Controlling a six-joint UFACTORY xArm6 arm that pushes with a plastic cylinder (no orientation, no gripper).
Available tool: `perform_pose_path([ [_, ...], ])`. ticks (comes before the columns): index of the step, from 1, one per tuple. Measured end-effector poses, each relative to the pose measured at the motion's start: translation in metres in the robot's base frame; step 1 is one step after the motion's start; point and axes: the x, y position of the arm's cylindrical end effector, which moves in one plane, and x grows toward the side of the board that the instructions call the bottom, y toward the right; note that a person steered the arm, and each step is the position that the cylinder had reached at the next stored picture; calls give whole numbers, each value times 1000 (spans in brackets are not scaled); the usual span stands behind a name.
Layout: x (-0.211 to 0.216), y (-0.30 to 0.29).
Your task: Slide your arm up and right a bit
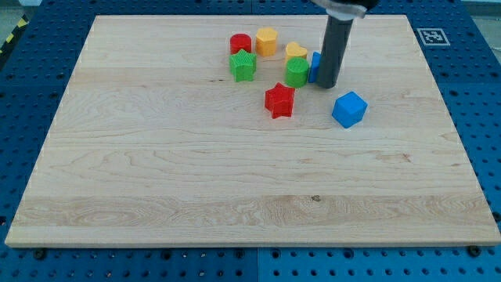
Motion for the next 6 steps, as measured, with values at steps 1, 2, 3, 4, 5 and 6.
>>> perform_pose_path([
  [1,-28,27],
  [2,-61,50],
  [3,-75,51],
  [4,-67,51],
  [5,-50,51],
  [6,-54,89],
])
